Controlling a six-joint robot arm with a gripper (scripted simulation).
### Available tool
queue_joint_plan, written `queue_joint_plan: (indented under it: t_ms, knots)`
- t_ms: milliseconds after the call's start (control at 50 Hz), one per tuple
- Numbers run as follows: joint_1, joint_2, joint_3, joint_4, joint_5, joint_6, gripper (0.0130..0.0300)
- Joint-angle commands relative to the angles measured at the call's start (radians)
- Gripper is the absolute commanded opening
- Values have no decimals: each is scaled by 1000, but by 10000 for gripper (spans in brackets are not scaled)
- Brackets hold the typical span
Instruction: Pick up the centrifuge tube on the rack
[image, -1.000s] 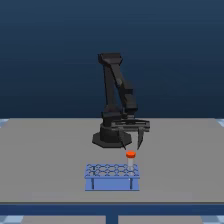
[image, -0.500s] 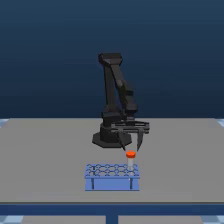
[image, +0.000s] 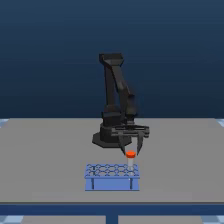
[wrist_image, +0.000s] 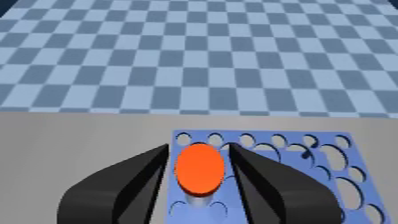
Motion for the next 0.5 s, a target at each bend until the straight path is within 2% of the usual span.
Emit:
queue_joint_plan:
  t_ms: [20,500]
  knots:
    - [0,11,6,-48,-15,66,300]
    - [0,40,21,-145,-40,169,300]
